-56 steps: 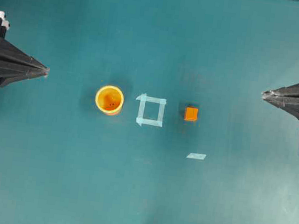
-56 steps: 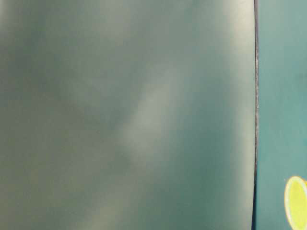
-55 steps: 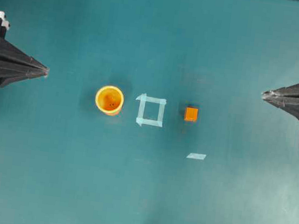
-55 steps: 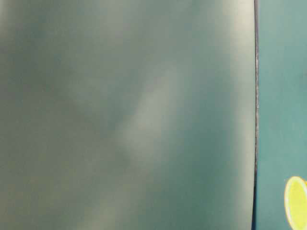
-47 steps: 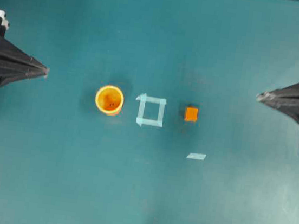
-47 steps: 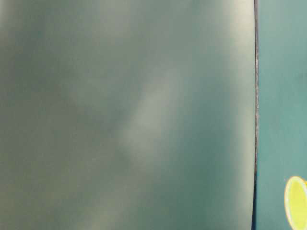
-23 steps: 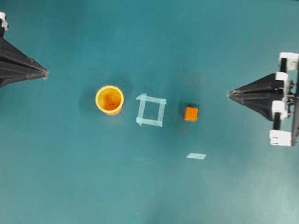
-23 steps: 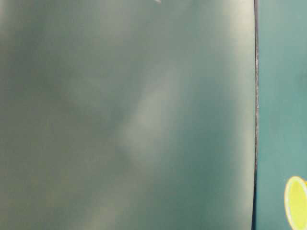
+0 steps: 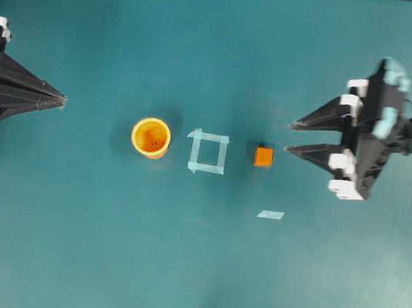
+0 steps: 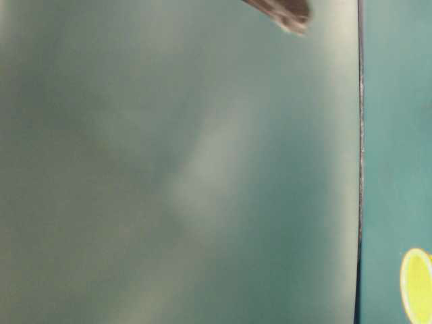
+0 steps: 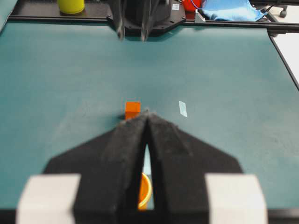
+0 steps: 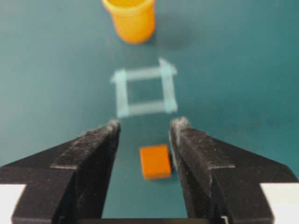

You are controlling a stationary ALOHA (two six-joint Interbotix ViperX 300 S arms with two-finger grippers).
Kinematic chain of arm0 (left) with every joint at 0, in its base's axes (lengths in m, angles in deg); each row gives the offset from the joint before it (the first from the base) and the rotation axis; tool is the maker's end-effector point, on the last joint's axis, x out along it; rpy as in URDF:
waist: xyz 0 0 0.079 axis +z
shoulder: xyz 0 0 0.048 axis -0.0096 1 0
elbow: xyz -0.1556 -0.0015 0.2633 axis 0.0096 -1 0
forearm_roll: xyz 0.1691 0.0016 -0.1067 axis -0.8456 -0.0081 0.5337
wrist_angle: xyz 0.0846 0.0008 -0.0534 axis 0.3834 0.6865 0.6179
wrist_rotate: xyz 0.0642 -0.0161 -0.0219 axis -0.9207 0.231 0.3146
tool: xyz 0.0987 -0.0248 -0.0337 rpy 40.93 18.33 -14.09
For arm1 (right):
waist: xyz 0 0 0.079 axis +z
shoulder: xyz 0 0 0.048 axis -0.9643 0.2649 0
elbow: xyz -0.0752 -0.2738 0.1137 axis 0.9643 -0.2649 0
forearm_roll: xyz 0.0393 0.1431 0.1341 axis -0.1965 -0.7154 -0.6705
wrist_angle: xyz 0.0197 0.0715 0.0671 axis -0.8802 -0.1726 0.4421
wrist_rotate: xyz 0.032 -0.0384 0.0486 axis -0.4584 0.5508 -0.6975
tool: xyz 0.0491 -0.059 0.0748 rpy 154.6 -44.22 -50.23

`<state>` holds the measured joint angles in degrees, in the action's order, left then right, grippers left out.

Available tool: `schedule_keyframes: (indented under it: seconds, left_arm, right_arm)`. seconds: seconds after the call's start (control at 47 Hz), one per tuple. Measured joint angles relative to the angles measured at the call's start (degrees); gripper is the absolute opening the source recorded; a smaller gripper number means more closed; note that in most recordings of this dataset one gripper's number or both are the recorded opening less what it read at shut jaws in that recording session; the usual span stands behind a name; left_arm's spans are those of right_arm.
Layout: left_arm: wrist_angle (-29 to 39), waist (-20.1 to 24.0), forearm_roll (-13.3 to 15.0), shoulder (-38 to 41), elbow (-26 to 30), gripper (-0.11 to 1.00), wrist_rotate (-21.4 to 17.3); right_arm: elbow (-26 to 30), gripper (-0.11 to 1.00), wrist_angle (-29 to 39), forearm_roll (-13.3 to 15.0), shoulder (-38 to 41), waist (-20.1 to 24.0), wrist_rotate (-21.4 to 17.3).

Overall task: Move the block to the right with right arm.
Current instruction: 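Move the open right gripper left over the small orange cube, then lower and close the right gripper around the orange cube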

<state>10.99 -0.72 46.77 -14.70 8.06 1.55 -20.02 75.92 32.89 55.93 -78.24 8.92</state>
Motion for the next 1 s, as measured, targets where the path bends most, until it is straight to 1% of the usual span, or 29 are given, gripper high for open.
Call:
schedule_keyframes:
  seconds: [0.106, 0.234, 0.298, 0.404, 0.553, 0.787, 1.0]
  left_arm:
    - [0.09, 0.0, 0.0, 0.09, 0.0, 0.0, 0.0]
    - [0.35, 0.0, -0.09, 0.0, 0.0, 0.0, 0.0]
    - [0.53, 0.0, -0.09, 0.0, 0.0, 0.0, 0.0]
    - [0.97, 0.0, -0.09, 0.0, 0.0, 0.0, 0.0]
    - [1.58, 0.0, -0.09, 0.0, 0.0, 0.0, 0.0]
    - [2.02, 0.0, -0.09, 0.0, 0.0, 0.0, 0.0]
    - [2.55, 0.0, -0.09, -0.09, 0.0, 0.0, 0.0]
  right_arm:
    - [2.99, 0.6, 4.22, 2.02, 5.19, -0.09, 1.05]
    - [7.21, 0.63, 10.02, 5.54, 11.43, -0.09, 2.2]
    - [8.96, 0.63, 12.04, 7.38, 13.97, -0.09, 2.29]
    - [11.16, 0.63, 13.89, 9.32, 17.75, -0.09, 2.29]
    - [12.22, 0.63, 13.8, 9.93, 21.71, -0.18, 2.29]
    - [11.69, 0.63, 9.76, 9.93, 24.26, -0.18, 1.58]
    - [10.99, 0.63, 8.61, 9.32, 25.75, -0.18, 1.14]
